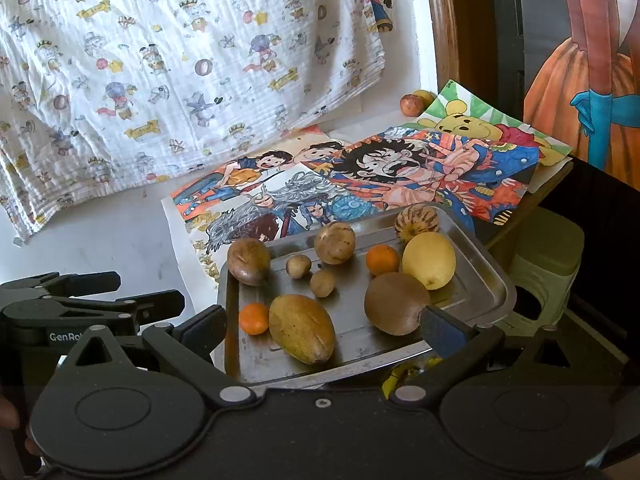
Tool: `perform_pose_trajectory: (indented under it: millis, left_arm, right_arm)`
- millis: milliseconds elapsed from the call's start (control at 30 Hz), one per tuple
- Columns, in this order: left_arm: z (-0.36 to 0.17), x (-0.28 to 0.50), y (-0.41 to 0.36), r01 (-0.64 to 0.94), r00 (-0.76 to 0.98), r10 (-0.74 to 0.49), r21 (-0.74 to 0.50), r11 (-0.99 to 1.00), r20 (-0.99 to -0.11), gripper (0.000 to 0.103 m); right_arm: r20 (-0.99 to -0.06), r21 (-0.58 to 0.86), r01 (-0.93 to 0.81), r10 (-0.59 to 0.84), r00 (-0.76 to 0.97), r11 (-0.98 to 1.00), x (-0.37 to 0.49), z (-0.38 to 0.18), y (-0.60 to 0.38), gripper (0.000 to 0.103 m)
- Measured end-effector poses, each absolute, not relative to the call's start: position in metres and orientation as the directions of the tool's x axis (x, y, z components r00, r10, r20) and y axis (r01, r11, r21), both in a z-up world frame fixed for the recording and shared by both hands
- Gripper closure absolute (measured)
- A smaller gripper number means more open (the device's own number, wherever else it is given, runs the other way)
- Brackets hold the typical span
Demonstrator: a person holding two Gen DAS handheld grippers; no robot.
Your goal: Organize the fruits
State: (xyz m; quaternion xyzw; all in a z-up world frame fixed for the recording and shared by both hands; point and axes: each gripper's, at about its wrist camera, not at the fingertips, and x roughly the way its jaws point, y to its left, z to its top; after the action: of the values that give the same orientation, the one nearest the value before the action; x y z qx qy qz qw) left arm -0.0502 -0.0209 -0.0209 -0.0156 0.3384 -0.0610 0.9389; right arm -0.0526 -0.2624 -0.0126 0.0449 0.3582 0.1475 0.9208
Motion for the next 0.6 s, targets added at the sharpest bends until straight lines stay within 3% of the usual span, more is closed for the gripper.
perform_pose_trajectory:
  millis: [400, 600]
  left_arm:
    - [-0.0232, -0.0494, -0.0196, 0.129, 0.759, -0.175, -0.118, 0.985, -0.627, 0.0]
    - [-0.0233, -0.0516, -0.021, 0.112, 0.777, -0.141, -0.086, 0.99, -0.613, 0.0]
  right_arm:
    - [-0.652, 0.189, -0.232, 0.299, 0.697, 0.954, -0.0504, -0.0158, -0.2638, 0.001]
    - [-0.654, 0.19, -0.229, 0.297, 0.696, 0.955, -0.0491, -0.0168, -0.2666, 0.001]
